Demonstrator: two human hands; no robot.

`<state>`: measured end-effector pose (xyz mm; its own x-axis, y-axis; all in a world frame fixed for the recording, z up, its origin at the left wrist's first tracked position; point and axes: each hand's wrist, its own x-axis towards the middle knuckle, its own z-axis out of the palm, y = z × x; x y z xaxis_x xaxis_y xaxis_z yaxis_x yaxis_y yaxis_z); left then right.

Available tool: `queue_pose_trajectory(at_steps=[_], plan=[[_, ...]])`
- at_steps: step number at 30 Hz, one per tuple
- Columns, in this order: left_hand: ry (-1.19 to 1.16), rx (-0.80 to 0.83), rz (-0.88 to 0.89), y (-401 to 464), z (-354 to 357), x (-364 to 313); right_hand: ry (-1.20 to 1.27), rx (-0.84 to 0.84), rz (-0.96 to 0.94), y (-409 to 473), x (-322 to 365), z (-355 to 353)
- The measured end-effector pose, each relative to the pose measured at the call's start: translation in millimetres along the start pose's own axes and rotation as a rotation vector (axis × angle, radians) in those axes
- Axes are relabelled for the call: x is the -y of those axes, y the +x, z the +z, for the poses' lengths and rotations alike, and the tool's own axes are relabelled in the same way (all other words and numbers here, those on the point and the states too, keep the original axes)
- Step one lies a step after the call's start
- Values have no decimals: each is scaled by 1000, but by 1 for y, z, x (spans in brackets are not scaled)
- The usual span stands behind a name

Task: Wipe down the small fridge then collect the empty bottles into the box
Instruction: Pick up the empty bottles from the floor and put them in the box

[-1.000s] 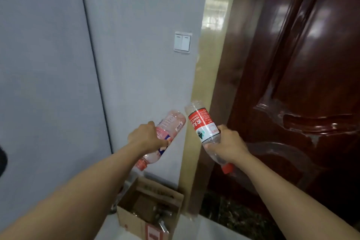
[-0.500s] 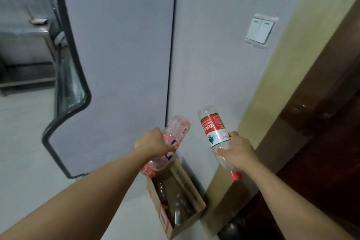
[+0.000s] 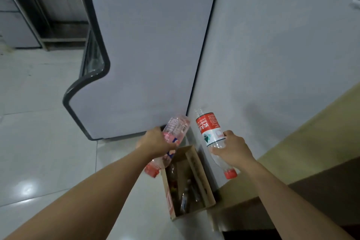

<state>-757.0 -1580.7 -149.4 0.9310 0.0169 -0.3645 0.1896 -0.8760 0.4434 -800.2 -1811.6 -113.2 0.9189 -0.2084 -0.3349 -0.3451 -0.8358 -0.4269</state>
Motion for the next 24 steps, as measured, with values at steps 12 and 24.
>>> queue_pose_trajectory(at_steps=[12,24], plan=[[-130,64,-318,33,110,4,-23,241,-49,97,-58,77],[-232,185,-545,115,317,54,-56,436,145,188,-181,254]])
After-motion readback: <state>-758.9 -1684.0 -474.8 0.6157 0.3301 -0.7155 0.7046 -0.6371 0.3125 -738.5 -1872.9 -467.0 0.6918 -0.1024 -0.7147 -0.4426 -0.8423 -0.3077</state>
